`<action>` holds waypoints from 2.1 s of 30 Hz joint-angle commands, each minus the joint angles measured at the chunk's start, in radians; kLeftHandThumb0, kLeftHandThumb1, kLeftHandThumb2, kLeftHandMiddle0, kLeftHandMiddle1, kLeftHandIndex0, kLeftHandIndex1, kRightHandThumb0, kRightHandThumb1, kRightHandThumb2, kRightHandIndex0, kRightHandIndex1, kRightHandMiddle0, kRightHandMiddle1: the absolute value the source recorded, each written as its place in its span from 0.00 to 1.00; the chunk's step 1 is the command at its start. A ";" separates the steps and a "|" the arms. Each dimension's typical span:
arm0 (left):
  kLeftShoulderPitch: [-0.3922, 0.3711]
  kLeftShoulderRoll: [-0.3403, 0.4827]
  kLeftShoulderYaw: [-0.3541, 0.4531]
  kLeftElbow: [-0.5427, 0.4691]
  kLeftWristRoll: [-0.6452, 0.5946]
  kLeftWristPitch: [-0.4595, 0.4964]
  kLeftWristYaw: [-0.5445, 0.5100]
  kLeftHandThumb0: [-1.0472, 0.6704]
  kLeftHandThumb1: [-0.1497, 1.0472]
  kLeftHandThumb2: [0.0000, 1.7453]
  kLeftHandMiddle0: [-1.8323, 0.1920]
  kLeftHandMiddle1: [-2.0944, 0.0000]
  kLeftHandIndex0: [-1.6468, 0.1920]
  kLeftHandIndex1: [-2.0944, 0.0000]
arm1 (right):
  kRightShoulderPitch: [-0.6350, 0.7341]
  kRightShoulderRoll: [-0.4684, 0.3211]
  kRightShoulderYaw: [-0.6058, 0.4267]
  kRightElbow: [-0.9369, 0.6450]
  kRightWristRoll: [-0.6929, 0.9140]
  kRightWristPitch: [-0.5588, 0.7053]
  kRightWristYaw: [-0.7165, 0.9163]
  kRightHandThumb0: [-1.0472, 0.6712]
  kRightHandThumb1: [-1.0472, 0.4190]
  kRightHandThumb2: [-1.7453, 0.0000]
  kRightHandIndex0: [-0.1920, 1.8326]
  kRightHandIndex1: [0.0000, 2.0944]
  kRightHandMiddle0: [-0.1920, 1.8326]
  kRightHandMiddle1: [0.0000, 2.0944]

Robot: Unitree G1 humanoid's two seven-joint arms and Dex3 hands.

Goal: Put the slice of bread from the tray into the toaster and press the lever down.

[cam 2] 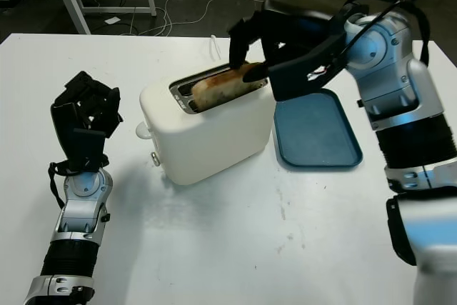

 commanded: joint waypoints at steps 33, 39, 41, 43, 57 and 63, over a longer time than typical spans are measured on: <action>0.006 0.106 0.005 -0.048 0.055 -0.029 -0.054 0.07 0.89 0.20 0.44 0.21 0.46 0.30 | 0.384 0.272 -0.232 0.238 0.048 -0.414 -1.030 0.46 0.09 0.92 0.52 0.17 0.56 0.04; 0.004 0.191 0.003 -0.061 0.074 -0.063 -0.113 0.09 0.89 0.21 0.43 0.21 0.43 0.38 | 0.560 0.415 -0.285 0.085 0.239 -0.317 -0.979 0.42 0.09 0.87 0.61 0.23 0.60 0.04; 0.006 0.213 0.004 -0.067 0.066 -0.065 -0.141 0.09 0.89 0.19 0.43 0.22 0.41 0.41 | 0.599 0.444 -0.298 0.057 0.274 -0.299 -0.970 0.41 0.09 0.85 0.60 0.24 0.61 0.04; 0.007 0.232 0.005 -0.075 0.057 -0.063 -0.171 0.10 0.89 0.18 0.43 0.23 0.40 0.43 | 0.634 0.473 -0.315 0.027 0.296 -0.274 -0.973 0.40 0.09 0.86 0.61 0.27 0.62 0.04; 0.015 0.331 -0.012 -0.075 0.087 -0.079 -0.289 0.08 0.89 0.15 0.43 0.24 0.36 0.54 | 0.697 0.595 -0.386 -0.058 0.364 -0.184 -0.983 0.37 0.09 0.84 0.57 0.78 0.51 0.59; 0.009 0.430 -0.024 -0.078 0.085 -0.115 -0.398 0.09 0.89 0.15 0.41 0.24 0.36 0.63 | 0.687 0.594 -0.399 -0.049 0.353 -0.164 -0.988 0.36 0.09 0.86 0.59 0.77 0.55 0.53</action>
